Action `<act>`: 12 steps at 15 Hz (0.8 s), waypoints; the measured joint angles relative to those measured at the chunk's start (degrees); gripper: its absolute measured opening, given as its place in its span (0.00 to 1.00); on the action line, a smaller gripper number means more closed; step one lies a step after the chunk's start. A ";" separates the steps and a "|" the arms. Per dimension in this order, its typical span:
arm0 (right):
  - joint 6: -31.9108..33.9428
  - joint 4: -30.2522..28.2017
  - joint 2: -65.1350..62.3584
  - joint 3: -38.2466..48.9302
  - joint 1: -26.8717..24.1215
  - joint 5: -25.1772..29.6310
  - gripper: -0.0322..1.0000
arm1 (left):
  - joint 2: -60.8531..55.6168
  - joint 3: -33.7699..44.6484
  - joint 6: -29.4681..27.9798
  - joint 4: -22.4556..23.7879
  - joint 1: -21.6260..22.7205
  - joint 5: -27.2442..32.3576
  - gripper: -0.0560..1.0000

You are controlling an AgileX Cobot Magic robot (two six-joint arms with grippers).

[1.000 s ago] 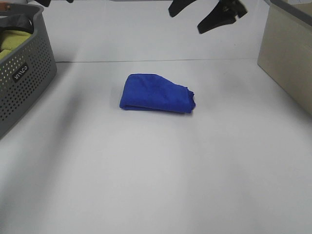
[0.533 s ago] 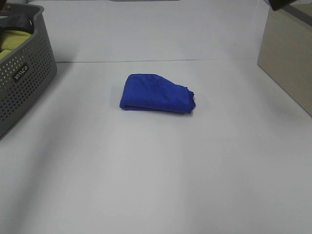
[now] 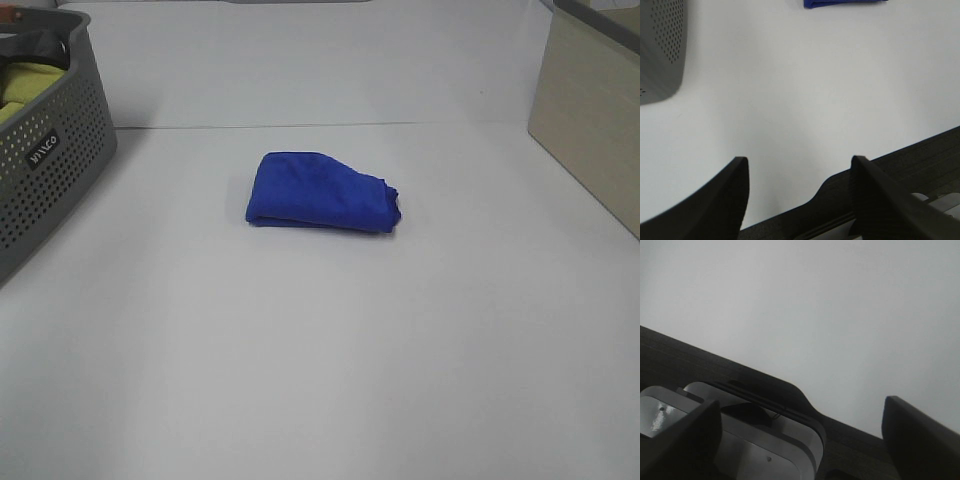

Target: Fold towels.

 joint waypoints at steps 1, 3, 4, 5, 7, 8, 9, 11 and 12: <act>0.00 -1.20 -4.93 3.38 0.00 0.06 0.83 | -4.98 3.09 0.69 0.00 0.00 0.00 0.59; 0.00 -3.38 -15.30 8.65 0.00 0.06 0.83 | -13.64 9.45 1.89 0.00 0.00 -0.34 0.59; 0.00 -4.58 -20.51 10.71 0.00 -0.06 0.83 | -17.25 12.49 3.50 0.00 0.00 -0.97 0.59; 0.00 -5.39 -24.87 12.09 0.00 -0.86 0.83 | -19.88 14.95 5.16 0.00 0.00 -1.55 0.59; -0.63 -5.79 -34.21 14.15 0.00 -4.13 0.83 | -22.52 19.54 9.00 -0.97 0.00 -2.29 0.59; -1.72 -5.61 -36.67 15.01 0.00 -5.39 0.83 | -22.52 20.51 9.91 -1.83 0.00 -2.52 0.59; -2.58 -5.50 -38.45 16.16 0.00 -6.25 0.83 | -22.52 20.80 10.89 -2.52 0.00 -3.72 0.59; -2.98 -5.44 -39.19 18.96 0.00 -7.51 0.83 | -22.52 22.12 12.20 -3.15 0.00 -6.70 0.59; -2.98 -5.44 -39.08 19.14 0.00 -7.68 0.83 | -22.52 22.23 12.49 -3.09 0.00 -7.05 0.59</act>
